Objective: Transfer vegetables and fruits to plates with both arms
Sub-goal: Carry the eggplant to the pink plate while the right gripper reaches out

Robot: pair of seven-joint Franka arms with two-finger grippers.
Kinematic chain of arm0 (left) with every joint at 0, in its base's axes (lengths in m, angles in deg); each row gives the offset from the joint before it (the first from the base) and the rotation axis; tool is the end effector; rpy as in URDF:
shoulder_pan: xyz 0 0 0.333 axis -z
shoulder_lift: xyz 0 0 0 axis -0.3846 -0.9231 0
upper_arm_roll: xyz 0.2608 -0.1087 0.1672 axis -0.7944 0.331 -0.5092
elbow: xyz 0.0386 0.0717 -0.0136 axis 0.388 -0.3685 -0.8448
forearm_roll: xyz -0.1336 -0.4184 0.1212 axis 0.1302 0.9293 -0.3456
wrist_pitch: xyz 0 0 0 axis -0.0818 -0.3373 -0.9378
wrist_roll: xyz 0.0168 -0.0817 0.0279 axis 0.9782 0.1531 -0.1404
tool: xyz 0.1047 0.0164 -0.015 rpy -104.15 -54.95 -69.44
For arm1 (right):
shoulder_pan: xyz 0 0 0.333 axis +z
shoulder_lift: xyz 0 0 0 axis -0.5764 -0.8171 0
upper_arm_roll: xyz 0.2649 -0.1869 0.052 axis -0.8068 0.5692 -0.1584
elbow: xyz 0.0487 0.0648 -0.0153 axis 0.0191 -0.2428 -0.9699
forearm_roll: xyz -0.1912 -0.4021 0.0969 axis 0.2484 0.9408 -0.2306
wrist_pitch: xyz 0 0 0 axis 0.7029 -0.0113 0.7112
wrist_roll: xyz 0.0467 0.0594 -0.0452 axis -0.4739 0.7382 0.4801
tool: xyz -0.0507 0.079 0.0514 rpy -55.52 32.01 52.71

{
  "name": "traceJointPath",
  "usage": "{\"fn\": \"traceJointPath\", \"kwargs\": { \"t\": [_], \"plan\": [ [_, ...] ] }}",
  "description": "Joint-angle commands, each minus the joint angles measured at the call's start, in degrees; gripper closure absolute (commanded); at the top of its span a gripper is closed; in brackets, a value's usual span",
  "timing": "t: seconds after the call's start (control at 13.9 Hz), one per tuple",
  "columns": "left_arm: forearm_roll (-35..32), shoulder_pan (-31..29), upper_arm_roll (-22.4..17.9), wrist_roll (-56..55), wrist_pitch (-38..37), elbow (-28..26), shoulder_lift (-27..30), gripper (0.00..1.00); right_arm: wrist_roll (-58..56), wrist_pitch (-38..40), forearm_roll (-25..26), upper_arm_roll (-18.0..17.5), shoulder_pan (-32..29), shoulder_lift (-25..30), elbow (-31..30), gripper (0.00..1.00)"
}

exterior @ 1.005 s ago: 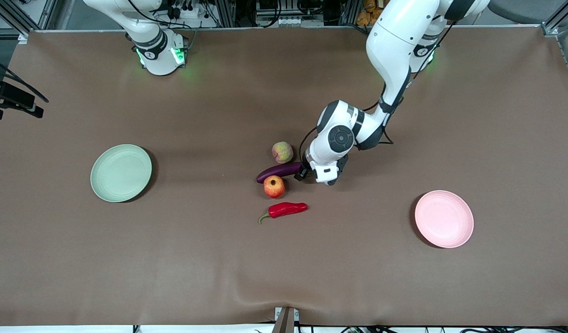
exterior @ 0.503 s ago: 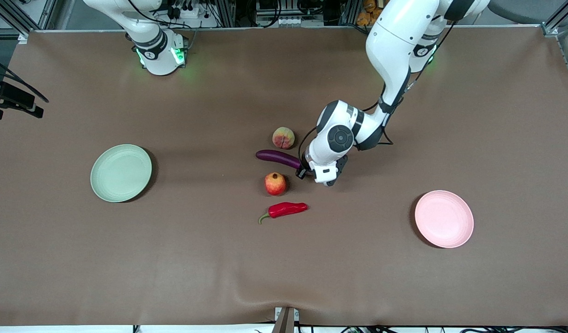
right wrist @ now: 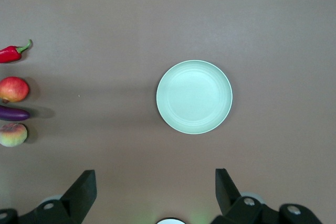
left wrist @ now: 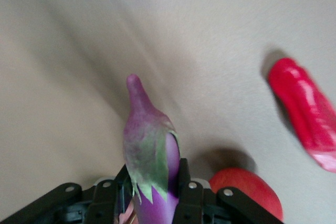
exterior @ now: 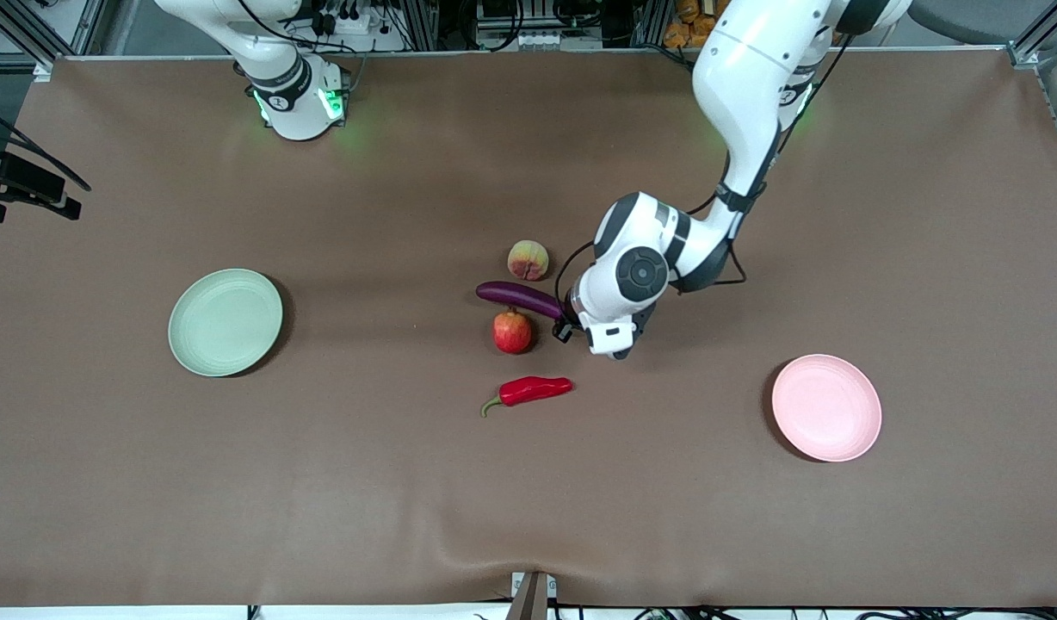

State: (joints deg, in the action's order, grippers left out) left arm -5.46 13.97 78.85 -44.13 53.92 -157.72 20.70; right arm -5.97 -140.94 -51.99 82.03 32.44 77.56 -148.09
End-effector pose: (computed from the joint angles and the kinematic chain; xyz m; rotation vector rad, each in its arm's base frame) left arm 0.5981 -0.4592 0.2116 2.6195 1.4607 -0.4446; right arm 0.6141 -0.0498 0.6774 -3.0610 0.0078 0.1103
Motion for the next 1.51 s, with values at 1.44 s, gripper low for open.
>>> {"fn": "traceJointPath", "kwargs": {
  "t": [1.44],
  "plan": [
    [-22.57,-30.26,-0.74,67.74,-17.28,9.55,4.16,0.77,33.51,-11.34,-16.06,-1.42,16.36,-15.99,1.77,0.00]
  ]
}}
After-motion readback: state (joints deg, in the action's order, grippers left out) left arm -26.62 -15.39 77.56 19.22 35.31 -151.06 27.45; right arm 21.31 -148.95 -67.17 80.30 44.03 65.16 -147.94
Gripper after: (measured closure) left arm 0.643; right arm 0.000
